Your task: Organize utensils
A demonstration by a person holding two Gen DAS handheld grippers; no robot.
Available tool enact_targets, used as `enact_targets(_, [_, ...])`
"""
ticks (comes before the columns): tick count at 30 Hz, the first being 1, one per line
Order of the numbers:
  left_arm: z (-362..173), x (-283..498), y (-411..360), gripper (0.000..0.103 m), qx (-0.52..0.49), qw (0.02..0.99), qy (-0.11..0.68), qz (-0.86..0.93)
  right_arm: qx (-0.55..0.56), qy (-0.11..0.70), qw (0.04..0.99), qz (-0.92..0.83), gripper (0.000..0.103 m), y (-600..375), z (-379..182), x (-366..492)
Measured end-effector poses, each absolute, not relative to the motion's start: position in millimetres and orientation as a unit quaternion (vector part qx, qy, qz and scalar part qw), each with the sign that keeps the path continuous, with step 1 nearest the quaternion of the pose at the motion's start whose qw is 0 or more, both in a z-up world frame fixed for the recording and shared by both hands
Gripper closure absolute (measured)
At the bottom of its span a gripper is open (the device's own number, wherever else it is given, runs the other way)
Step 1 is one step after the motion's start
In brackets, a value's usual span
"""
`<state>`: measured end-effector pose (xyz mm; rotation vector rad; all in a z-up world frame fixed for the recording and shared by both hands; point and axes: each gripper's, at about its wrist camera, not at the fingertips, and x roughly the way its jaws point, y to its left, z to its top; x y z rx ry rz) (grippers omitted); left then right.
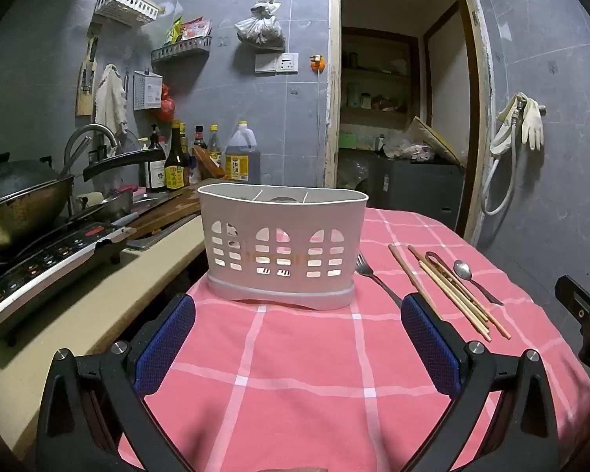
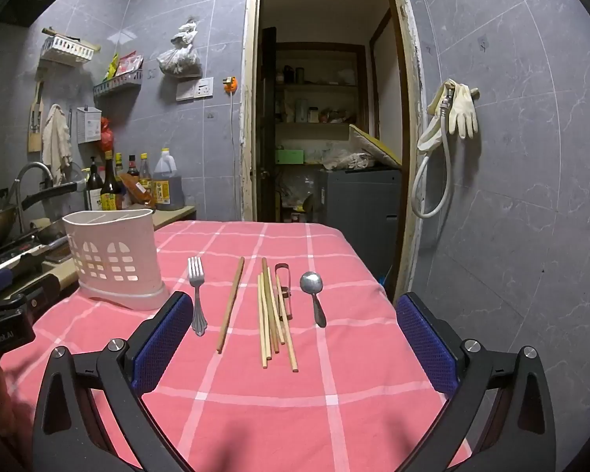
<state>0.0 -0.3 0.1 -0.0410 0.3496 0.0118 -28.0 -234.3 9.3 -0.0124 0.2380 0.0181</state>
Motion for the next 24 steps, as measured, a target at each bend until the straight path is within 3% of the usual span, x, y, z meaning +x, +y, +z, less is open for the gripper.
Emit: enact_targets(24, [0.0, 0.1, -0.4, 0.001, -0.021, 0.984, 0.175, 0.006, -0.005, 0.123, 0.992, 0.009, 0.000, -233.8, 8.7, -27.3])
